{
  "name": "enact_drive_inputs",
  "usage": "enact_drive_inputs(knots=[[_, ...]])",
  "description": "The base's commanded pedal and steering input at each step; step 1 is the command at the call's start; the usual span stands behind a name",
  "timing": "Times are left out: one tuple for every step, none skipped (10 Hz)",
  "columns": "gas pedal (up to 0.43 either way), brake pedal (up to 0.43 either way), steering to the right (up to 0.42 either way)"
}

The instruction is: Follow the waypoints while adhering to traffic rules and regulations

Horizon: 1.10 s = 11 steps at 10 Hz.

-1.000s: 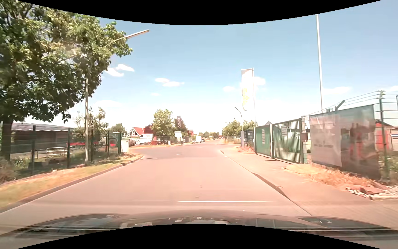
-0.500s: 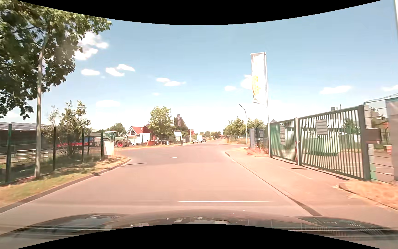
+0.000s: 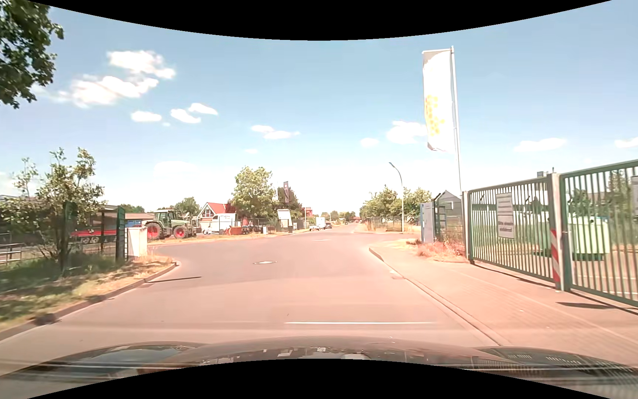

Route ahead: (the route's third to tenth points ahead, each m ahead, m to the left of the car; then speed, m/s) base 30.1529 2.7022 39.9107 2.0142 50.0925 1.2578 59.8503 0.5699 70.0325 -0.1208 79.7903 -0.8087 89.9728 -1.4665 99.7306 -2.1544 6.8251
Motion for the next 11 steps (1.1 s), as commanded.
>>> enact_drive_inputs(knots=[[0.059,0.0,-0.003],[0.059,0.0,-0.003],[0.059,0.0,-0.003],[0.059,0.0,-0.003],[0.059,0.0,-0.003],[0.059,0.0,-0.003],[0.059,0.0,-0.003],[0.067,0.0,-0.003],[0.067,0.0,-0.003],[0.067,0.0,-0.001],[0.067,0.0,0.001]])
